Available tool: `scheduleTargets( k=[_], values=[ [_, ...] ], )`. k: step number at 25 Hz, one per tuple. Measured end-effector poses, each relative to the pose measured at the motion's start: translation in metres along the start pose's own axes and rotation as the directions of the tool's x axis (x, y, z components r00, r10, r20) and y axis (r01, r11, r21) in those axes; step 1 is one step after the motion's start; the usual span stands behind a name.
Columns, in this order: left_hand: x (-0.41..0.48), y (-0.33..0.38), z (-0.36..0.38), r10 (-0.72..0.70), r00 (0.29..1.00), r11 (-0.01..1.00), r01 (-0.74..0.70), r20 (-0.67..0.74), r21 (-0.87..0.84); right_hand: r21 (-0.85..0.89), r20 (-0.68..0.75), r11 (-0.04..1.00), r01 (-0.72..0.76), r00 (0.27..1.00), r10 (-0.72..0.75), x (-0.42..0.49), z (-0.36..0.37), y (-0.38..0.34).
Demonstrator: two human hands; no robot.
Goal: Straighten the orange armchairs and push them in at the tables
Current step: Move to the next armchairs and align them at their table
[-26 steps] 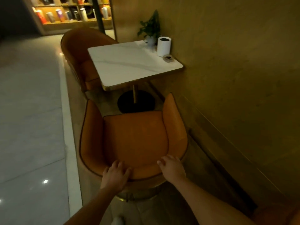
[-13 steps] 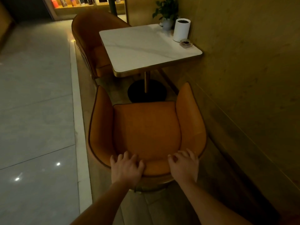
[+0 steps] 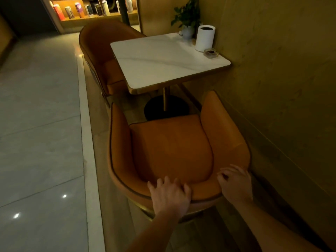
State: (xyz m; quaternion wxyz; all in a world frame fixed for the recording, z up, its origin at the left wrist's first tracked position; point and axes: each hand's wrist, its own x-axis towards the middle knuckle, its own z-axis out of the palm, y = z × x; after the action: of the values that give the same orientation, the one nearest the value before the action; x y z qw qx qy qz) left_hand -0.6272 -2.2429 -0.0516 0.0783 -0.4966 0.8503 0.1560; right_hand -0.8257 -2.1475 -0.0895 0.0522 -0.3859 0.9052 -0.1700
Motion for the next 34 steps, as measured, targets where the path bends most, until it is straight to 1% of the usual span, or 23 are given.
scheduleTargets(
  k=[4, 8, 10, 12, 14, 15, 16, 18, 20, 22, 24, 28, 31, 34],
  values=[
    [0.02, 0.03, -0.001, 0.004, 1.0, 1.0, -0.004, -0.013, -0.025, 0.014, 0.022, 0.999, 0.04, 0.999, -0.04, 0.036, -0.006, 0.024],
    [0.035, 0.047, 0.001, 0.017, 0.998, 0.997, -0.021, -0.061, -0.073, 0.016, 0.102, 1.0, 0.025, 0.994, -0.026, 0.061, -0.014, 0.035],
    [0.045, 0.056, 0.001, 0.021, 0.998, 0.995, -0.028, -0.065, -0.094, 0.024, 0.096, 0.999, 0.022, 0.995, -0.024, 0.076, -0.017, 0.038],
    [0.054, 0.062, -0.002, 0.048, 0.999, 0.993, -0.05, -0.025, -0.107, 0.057, 0.081, 0.998, 0.028, 0.996, -0.033, 0.088, -0.02, 0.039],
    [0.061, 0.053, -0.002, 0.128, 0.991, 0.989, -0.125, 0.035, -0.08, 0.073, 0.085, 0.997, 0.036, 0.995, -0.042, 0.094, -0.022, 0.04],
    [0.063, 0.043, -0.002, 0.166, 0.985, 0.985, -0.163, 0.044, -0.061, 0.077, 0.089, 0.996, 0.04, 0.995, -0.047, 0.096, -0.023, 0.041],
    [0.063, 0.031, -0.002, 0.183, 0.983, 0.982, -0.182, 0.026, -0.046, 0.077, 0.095, 0.996, 0.039, 0.994, -0.046, 0.097, -0.023, 0.042],
    [0.064, 0.011, 0.0, 0.167, 0.985, 0.986, -0.167, -0.039, -0.015, 0.067, 0.094, 0.997, 0.034, 0.995, -0.041, 0.097, -0.022, 0.044],
    [0.064, 0.006, 0.0, 0.157, 0.984, 0.987, -0.158, -0.086, -0.005, 0.087, 0.067, 0.995, 0.052, 0.996, -0.058, 0.098, -0.018, 0.047],
    [0.067, 0.013, 0.001, 0.159, 0.98, 0.987, -0.162, -0.118, -0.014, 0.089, 0.035, 0.993, 0.084, 0.996, -0.087, 0.102, -0.016, 0.052],
    [0.073, 0.024, 0.001, 0.164, 0.977, 0.985, -0.17, -0.134, -0.034, 0.075, 0.051, 0.993, 0.094, 0.994, -0.098, 0.116, -0.017, 0.06],
    [0.096, 0.052, 0.0, 0.163, 0.976, 0.984, -0.172, -0.146, -0.055, 0.123, 0.079, 0.991, 0.058, 0.995, -0.068, 0.16, -0.019, 0.085],
    [0.111, 0.069, 0.002, 0.181, 0.974, 0.981, -0.189, -0.137, -0.042, 0.125, 0.09, 0.99, 0.066, 0.993, -0.077, 0.183, -0.021, 0.097],
    [0.122, 0.078, 0.002, 0.189, 0.969, 0.98, -0.197, -0.157, -0.036, 0.142, 0.08, 0.988, 0.061, 0.994, -0.073, 0.197, -0.023, 0.102]
  ],
)
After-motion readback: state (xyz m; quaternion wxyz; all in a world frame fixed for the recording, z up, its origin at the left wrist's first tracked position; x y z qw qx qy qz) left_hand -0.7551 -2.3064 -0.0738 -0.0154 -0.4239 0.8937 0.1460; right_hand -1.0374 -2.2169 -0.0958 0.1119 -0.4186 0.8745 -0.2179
